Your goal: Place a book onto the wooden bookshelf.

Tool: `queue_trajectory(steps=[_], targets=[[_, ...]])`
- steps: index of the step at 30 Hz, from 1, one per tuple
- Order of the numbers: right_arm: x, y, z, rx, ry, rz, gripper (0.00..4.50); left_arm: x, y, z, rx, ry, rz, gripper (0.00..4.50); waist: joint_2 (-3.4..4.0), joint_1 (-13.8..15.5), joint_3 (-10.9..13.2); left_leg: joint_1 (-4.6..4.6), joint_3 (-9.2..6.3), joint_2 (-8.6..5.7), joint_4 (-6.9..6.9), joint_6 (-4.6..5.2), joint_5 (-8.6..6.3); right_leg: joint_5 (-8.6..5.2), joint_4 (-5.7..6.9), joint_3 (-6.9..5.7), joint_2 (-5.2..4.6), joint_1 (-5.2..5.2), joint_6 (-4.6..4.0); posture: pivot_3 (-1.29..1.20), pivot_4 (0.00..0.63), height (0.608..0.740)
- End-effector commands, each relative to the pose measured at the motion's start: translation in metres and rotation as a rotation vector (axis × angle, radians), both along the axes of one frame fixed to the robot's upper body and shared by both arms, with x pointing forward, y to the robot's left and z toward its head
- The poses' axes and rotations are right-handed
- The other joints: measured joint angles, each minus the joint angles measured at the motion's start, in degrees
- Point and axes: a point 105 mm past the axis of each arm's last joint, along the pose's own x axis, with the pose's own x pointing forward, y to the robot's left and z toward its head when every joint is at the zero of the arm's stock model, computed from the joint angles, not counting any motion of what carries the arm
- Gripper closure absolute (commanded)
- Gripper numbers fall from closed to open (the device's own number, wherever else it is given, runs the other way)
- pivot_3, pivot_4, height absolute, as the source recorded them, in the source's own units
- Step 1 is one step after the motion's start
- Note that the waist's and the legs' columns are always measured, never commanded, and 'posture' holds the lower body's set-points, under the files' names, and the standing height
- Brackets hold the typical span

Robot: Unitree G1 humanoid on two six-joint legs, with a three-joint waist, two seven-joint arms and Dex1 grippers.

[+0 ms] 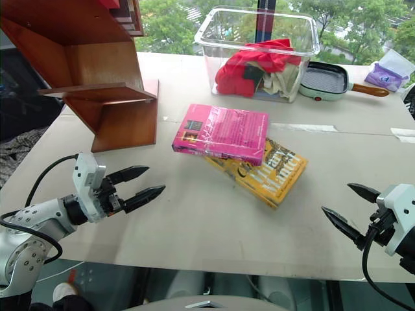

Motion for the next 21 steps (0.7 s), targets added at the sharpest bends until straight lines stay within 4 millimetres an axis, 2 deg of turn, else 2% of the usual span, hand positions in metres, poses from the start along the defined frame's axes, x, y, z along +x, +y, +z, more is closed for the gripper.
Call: queue_trajectory(steps=[1,4,9,12,16,18,19,20,21], targets=[[0.006,0.003,0.007,-0.011,-0.074,-0.012,0.08,0.007,-0.009,0.013,-0.011,-0.062,-0.026,0.12,-0.02,0.0,0.0,0.00,0.00,0.00,0.00,0.00,0.00,0.00,-0.01,0.00,0.00,0.00,0.00,0.00,0.150,0.714],[0.021,0.012,0.009,0.009,-0.136,-0.045,0.08,0.021,-0.024,0.026,-0.020,-0.122,-0.041,0.12,-0.12,0.2,0.1,-0.06,0.00,-0.04,0.03,0.00,0.00,0.03,-0.03,-0.07,0.00,0.02,-0.04,0.00,0.150,0.714],[0.035,0.020,0.013,0.005,-0.172,-0.056,0.08,0.031,-0.032,0.033,-0.024,-0.135,-0.026,0.12,-0.10,-0.2,0.1,-0.02,0.01,-0.07,0.02,0.00,0.00,0.17,0.00,0.12,0.01,0.01,-0.12,0.00,0.150,0.714],[0.043,0.026,0.016,0.016,-0.171,-0.044,0.08,0.029,-0.035,0.031,-0.090,-0.067,-0.016,0.12,-0.09,-0.3,0.1,-0.02,-0.01,-0.06,0.01,0.00,0.00,0.24,-0.01,0.13,0.04,0.00,0.00,0.00,0.150,0.714],[0.068,0.033,0.023,0.011,-0.196,-0.050,0.08,0.019,-0.039,0.028,-0.254,0.059,0.007,0.12,-0.10,-0.4,0.1,-0.03,-0.04,-0.03,0.01,0.00,0.00,0.25,0.01,0.10,0.03,0.00,0.01,0.00,0.150,0.714],[0.074,0.035,0.023,0.023,-0.189,-0.038,0.08,0.015,-0.039,0.028,-0.281,0.084,0.018,0.12,-0.12,-0.2,0.2,-0.02,-0.05,-0.04,0.02,0.00,0.00,0.25,0.04,0.08,0.03,0.00,0.01,0.00,0.150,0.714],[0.077,0.037,0.023,0.029,-0.181,-0.022,0.60,0.013,-0.039,0.027,-0.277,0.088,0.020,0.00,-0.12,-0.1,0.2,-0.02,-0.08,-0.05,0.02,0.00,0.00,0.25,0.04,0.05,0.03,0.00,0.01,0.00,0.150,0.714],[0.079,0.038,0.023,0.032,-0.174,-0.019,0.83,0.011,-0.039,0.026,-0.273,0.092,0.024,0.00,-0.12,0.0,0.2,-0.03,-0.08,-0.05,0.02,0.00,0.00,0.25,0.04,0.02,0.03,0.01,0.00,0.00,0.150,0.714],[0.083,0.039,0.023,0.033,-0.171,-0.019,1.39,0.011,-0.039,0.025,-0.276,0.094,0.032,0.00,-0.10,0.1,0.2,-0.04,-0.08,-0.05,0.01,0.00,0.00,0.25,0.04,0.00,0.03,0.01,0.00,0.00,0.150,0.714]])
